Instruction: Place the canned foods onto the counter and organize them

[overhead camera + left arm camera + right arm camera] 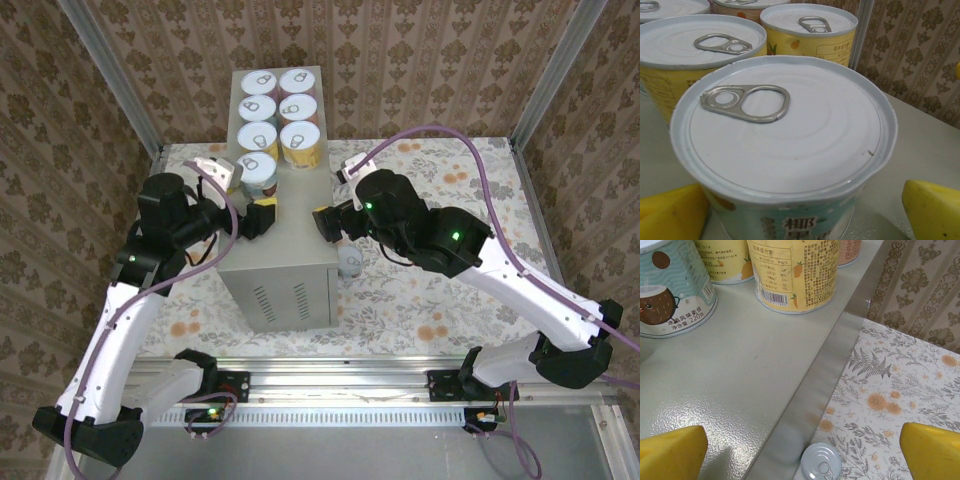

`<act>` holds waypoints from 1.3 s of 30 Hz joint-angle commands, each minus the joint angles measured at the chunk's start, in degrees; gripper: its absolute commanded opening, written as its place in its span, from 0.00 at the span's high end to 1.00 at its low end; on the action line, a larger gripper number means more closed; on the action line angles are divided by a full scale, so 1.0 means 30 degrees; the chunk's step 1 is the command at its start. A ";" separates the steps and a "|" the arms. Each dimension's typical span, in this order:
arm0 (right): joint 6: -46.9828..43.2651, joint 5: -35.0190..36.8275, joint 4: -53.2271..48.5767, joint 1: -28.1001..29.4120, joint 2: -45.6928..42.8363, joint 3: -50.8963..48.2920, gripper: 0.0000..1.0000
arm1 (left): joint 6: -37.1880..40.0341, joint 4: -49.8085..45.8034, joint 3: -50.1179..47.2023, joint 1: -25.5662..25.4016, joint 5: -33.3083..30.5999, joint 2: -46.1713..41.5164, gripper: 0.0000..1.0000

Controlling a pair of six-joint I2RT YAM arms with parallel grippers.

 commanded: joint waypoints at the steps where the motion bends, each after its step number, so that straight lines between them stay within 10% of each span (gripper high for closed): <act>1: 0.0282 0.0684 0.0093 -0.0032 -0.0413 0.0121 0.00 | -0.0373 -0.0403 0.0202 0.0005 -0.0868 -0.0893 0.00; 21: 0.1299 0.2847 -0.3042 -0.0028 -0.2322 0.0294 0.00 | -0.0286 -0.5261 0.0436 0.0036 -0.8000 -0.4522 0.00; 39: 0.6000 0.3221 -0.3642 -0.0235 -0.7898 -1.0345 0.00 | -0.0380 -0.8324 0.4701 -0.0202 -0.1045 -0.3542 0.00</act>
